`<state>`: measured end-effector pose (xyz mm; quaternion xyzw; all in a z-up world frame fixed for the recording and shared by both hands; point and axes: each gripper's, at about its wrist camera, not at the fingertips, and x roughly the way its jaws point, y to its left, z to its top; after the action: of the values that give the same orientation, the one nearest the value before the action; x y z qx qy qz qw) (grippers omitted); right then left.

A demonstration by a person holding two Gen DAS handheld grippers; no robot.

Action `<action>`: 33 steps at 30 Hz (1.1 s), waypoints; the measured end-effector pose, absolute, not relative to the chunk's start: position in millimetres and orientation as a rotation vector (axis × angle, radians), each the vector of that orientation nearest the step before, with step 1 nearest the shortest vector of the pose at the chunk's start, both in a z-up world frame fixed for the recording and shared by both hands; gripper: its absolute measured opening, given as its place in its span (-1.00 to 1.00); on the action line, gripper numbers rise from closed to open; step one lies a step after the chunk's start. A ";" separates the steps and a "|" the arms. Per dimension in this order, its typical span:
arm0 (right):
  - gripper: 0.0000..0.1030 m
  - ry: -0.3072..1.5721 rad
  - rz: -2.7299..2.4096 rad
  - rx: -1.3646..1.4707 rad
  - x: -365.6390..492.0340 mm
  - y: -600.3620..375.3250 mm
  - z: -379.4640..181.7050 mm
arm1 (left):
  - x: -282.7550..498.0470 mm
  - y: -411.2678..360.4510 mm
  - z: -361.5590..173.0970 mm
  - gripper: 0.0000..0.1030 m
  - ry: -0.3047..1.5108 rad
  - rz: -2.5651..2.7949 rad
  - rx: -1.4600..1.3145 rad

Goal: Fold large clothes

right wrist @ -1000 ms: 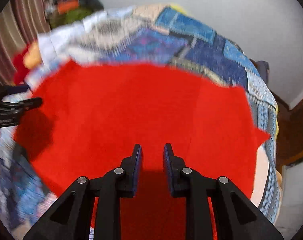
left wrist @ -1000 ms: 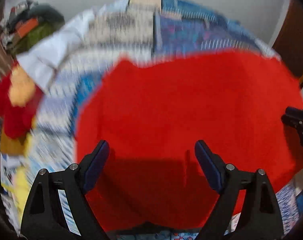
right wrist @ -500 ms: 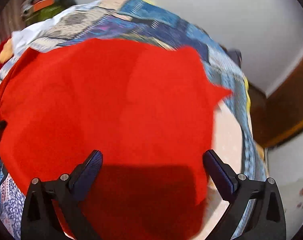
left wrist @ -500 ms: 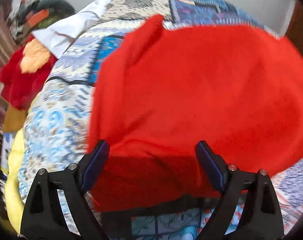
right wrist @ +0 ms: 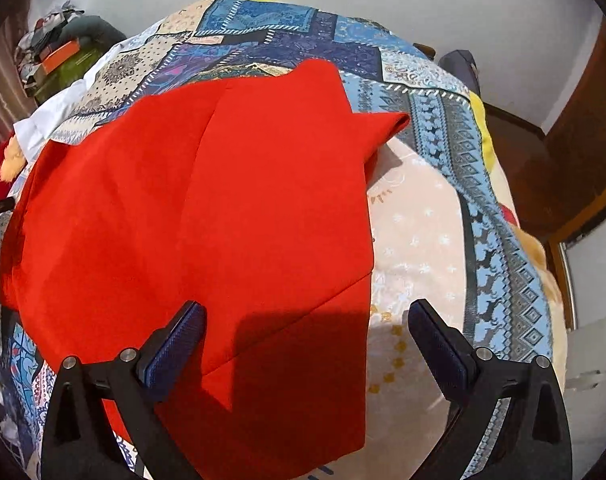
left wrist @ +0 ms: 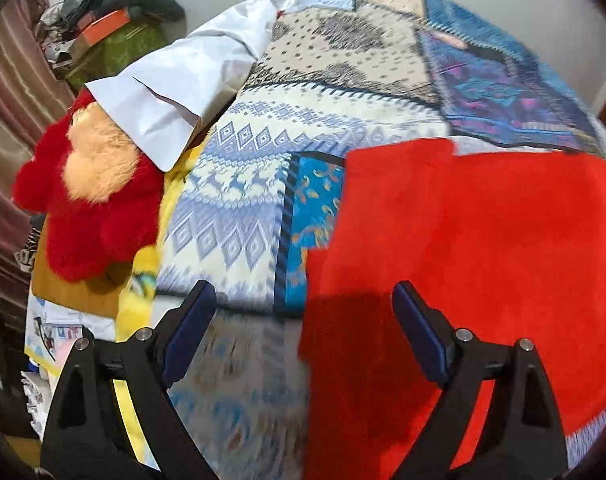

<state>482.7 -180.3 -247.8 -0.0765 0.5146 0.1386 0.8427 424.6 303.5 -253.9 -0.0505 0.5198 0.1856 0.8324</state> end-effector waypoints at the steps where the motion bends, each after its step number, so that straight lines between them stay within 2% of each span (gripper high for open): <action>1: 0.96 1.095 0.293 -0.152 483.5 -181.3 -250.5 | 433.5 307.2 -260.1 0.75 1.111 0.445 -0.095; 5: 0.96 1.118 0.306 -0.105 486.1 -187.9 -253.7 | 436.8 328.0 -263.9 0.75 1.110 0.615 -0.065; 10: 0.96 1.087 0.275 -0.111 482.1 -196.6 -239.1 | 402.4 345.7 -238.9 0.75 1.049 0.606 -0.137; 15: 0.96 0.998 0.299 -0.154 470.5 -185.5 -207.2 | 344.7 324.7 -207.9 0.75 0.986 0.478 -0.194; 19: 0.96 0.933 0.354 -0.170 458.0 -162.0 -180.9 | 308.3 296.3 -202.6 0.79 0.971 0.349 -0.266; 26: 0.97 0.901 0.466 -0.251 435.5 -104.3 -174.2 | 269.5 254.6 -253.3 0.81 1.041 0.180 -0.525; 33: 0.97 0.987 0.514 -0.434 422.5 -62.2 -229.3 | 270.4 240.3 -298.4 0.81 1.009 0.067 -0.797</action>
<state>422.5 -62.2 -229.3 -0.2045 0.4648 0.2421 0.8267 270.4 240.3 -298.4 -0.3716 0.4704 0.0314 0.7998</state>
